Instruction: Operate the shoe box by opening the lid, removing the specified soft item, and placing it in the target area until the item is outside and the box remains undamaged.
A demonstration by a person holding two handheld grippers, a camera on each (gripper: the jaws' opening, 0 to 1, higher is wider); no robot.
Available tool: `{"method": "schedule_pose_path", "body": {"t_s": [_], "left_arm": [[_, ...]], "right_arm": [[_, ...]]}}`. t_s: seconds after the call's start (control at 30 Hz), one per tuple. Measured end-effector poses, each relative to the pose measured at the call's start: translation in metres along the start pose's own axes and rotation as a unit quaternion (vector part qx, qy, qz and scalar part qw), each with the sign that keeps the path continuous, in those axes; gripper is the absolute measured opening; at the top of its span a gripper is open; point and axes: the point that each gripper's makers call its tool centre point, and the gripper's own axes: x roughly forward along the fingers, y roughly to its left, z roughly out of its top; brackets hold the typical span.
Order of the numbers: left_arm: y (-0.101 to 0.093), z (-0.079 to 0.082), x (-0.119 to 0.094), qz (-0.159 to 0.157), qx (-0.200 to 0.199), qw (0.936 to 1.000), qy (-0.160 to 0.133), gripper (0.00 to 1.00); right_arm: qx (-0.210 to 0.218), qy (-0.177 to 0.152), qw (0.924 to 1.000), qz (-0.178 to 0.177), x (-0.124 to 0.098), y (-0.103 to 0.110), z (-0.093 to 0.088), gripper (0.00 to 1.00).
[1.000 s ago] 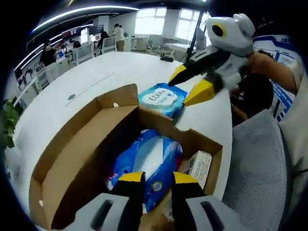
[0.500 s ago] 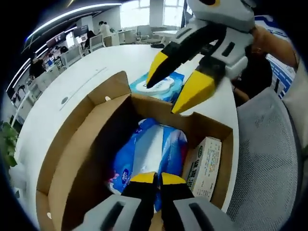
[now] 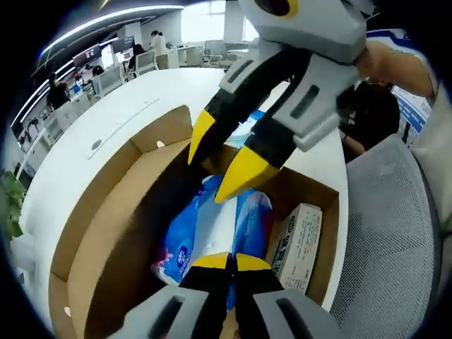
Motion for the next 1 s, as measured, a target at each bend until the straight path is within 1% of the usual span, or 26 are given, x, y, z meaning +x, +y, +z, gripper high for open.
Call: {"method": "schedule_pose_path", "body": {"t_s": [0.2,0.37,0.47,0.5,0.73,1.0], "left_arm": [[0.0,0.0,-0.001,0.002,-0.01,0.9999,-0.007,0.0],[0.0,0.0,-0.002,0.002,-0.012,0.9999,-0.01,0.0],[0.001,0.001,-0.003,0.003,-0.021,0.9997,-0.013,0.0],[0.0,0.001,-0.003,0.003,-0.022,0.9997,-0.014,0.0],[0.001,0.002,-0.008,0.004,-0.041,0.9989,-0.023,0.0],[-0.004,0.005,-0.017,0.007,-0.045,0.9986,-0.028,0.0]], "right_arm": [[-0.008,0.023,0.9997,0.0,0.015,0.001,-0.003,0.14],[-0.022,0.042,0.9989,0.001,0.025,0.003,-0.007,0.09],[-0.033,0.05,0.9982,-0.002,0.029,0.002,-0.009,0.03],[-0.034,0.051,0.9981,-0.004,0.028,0.002,-0.009,0.0],[-0.021,0.044,0.9988,0.0,0.025,0.003,-0.006,0.0],[-0.019,0.029,0.9994,0.007,0.018,0.009,0.002,0.0]]}}
